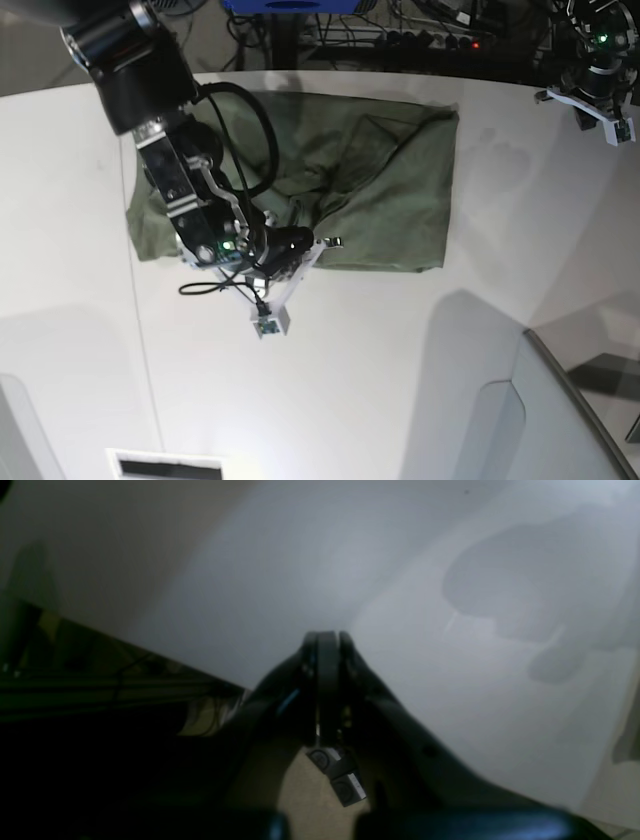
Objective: Layout the t-shirt on the table in an organized manner, then fold the t-shirt properly
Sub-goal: 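Move the right gripper over the shirt's middle and grasp the fabric, then smooth the folded fabric with the right gripper toward the collar edge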
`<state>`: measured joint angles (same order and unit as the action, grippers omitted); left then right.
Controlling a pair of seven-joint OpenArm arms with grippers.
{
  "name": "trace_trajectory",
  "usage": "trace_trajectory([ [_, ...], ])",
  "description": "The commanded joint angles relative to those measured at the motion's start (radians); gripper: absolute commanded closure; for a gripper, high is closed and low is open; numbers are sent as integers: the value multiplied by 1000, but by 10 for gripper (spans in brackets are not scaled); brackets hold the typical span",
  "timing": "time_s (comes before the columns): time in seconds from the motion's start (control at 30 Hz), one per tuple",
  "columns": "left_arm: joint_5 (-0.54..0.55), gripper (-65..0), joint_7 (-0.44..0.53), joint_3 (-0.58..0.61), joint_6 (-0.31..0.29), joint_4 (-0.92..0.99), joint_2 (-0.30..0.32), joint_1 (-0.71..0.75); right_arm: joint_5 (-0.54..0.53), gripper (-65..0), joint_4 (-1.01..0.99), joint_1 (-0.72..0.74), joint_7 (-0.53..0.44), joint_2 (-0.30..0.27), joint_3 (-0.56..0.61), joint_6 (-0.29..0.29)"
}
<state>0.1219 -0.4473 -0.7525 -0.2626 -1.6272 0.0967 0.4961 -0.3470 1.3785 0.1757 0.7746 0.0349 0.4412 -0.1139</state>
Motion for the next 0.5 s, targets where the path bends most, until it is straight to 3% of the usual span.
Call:
trace_trajectory([
  [0.0,5,0,23,-6,6,-14,13,2,-10,0,62,9,13,10,23,15],
  [0.13,-1,0,21,-6,6,-14,13,-17,-14,0,118,3,133,27,210,15],
  [0.23,5,0,20,-5,6,-15,13,-20,-14,0,49,3,145,78,321,18],
  [0.33,5,0,21,-5,6,-17,13,-21,-14,0,8,3,142,90,391,12],
  [0.47,5,0,23,-5,6,-2,22,-18,-16,-15,71,-15,207,86,456,-59],
])
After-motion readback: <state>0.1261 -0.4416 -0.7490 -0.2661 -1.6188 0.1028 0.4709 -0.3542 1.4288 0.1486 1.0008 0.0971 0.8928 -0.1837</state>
